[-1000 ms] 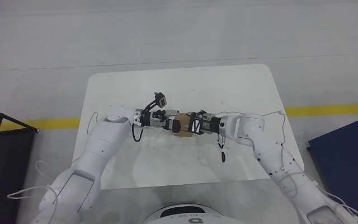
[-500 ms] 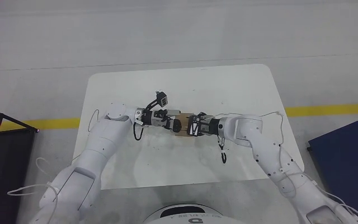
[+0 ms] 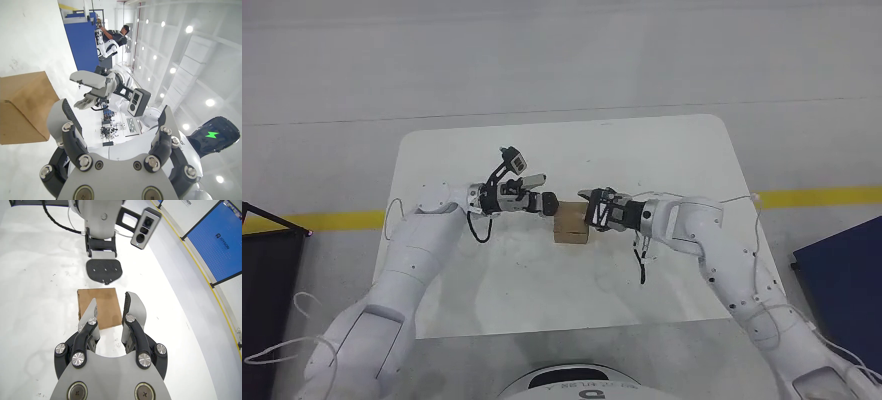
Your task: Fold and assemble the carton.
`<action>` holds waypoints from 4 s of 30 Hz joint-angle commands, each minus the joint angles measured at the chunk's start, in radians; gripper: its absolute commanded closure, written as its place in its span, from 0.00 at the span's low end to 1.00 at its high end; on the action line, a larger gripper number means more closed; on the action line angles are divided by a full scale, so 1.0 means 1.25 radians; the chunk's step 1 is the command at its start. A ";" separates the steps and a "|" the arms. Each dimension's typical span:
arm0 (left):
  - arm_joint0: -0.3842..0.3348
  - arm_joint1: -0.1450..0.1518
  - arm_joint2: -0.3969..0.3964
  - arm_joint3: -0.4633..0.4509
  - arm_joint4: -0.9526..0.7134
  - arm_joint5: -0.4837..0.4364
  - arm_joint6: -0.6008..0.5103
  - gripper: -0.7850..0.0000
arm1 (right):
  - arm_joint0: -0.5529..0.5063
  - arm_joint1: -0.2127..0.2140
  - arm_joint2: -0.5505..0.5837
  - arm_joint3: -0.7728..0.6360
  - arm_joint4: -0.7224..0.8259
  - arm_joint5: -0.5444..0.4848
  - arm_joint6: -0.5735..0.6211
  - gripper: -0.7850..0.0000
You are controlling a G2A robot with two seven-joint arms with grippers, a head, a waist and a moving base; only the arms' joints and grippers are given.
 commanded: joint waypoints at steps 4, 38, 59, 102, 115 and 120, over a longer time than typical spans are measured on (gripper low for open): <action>0.059 0.036 -0.071 -0.042 0.032 -0.015 0.015 0.00 | -0.031 0.015 0.073 0.011 0.019 -0.003 0.019 0.60; 0.214 0.087 -0.114 -0.175 0.101 0.015 0.066 0.00 | 0.018 -0.004 -0.053 0.114 0.059 -0.038 0.103 1.00; 0.124 0.070 -0.015 -0.117 0.202 0.002 0.134 0.00 | -0.042 0.017 0.011 0.038 0.078 -0.052 0.147 1.00; 0.247 0.136 -0.214 -0.255 0.116 -0.080 0.171 0.00 | -0.001 -0.021 -0.147 0.055 0.137 0.061 0.080 1.00; 0.270 0.146 -0.234 -0.268 0.074 -0.066 0.116 0.00 | -0.204 0.030 0.149 -0.180 0.083 0.281 0.058 0.00; 0.270 0.146 -0.234 -0.268 0.074 -0.066 0.116 0.00 | -0.204 0.030 0.149 -0.180 0.083 0.281 0.058 0.64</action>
